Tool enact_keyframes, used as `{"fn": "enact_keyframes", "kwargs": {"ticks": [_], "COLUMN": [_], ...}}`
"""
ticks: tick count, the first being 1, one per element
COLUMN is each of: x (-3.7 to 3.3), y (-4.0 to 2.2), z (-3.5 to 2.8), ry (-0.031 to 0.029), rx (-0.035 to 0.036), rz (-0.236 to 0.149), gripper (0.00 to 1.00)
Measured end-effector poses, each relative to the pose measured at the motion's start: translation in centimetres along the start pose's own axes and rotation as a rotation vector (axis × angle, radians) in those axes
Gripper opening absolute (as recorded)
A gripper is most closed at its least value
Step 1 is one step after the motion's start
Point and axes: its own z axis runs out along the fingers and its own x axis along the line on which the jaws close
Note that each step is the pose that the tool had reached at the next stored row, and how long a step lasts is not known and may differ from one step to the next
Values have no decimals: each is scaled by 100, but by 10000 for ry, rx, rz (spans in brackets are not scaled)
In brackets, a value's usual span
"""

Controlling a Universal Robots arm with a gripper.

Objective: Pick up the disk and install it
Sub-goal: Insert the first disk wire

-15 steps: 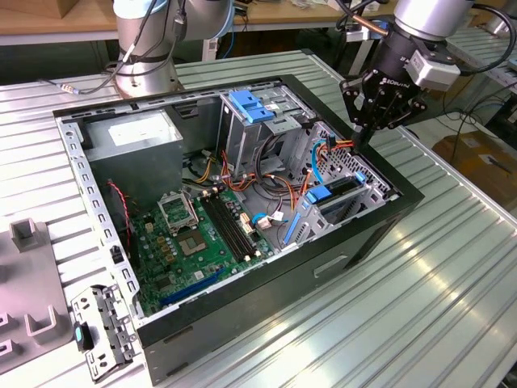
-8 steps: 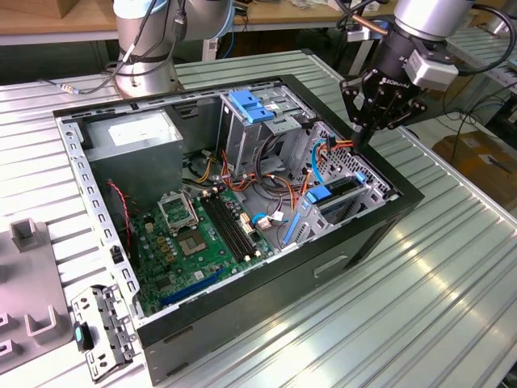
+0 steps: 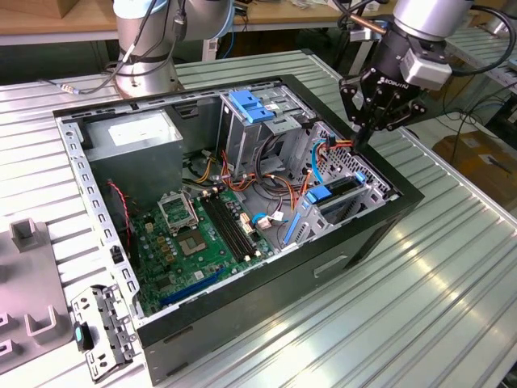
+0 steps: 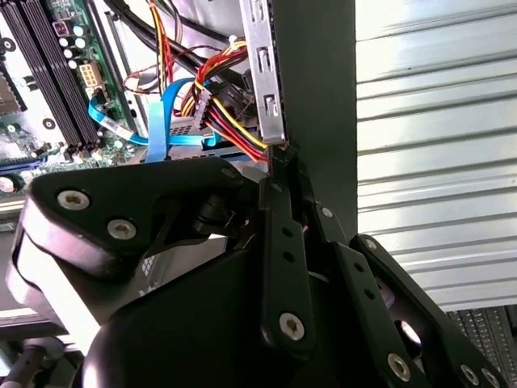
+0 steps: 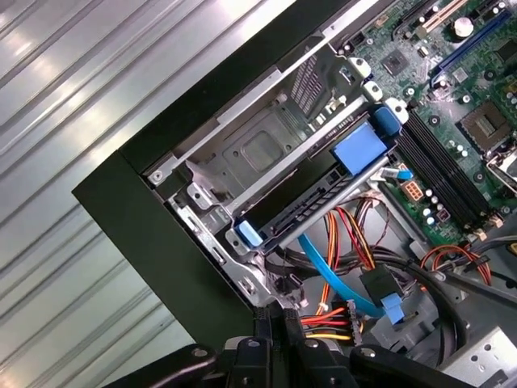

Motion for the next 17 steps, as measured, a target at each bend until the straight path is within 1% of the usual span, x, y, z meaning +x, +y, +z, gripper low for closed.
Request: {"fn": "enact_keyframes", "kwargs": {"ticks": [3,4,6,7,9,10,11,17], "x": [-29,-29,-30,-30,-30,-31,-30,-30], "y": [28,29,29,29,29,29,29,29], "z": [0,0,0,0,0,0,3,5], "ry": [0,0,-4,-10,-15,-20,-28,-42], "rx": [0,-1,-7,-15,-21,-25,-31,-48], "rz": [5,59,350,747,1068,1337,1733,2665], "gripper": [18,18,18,18,18,18,18,18]}}
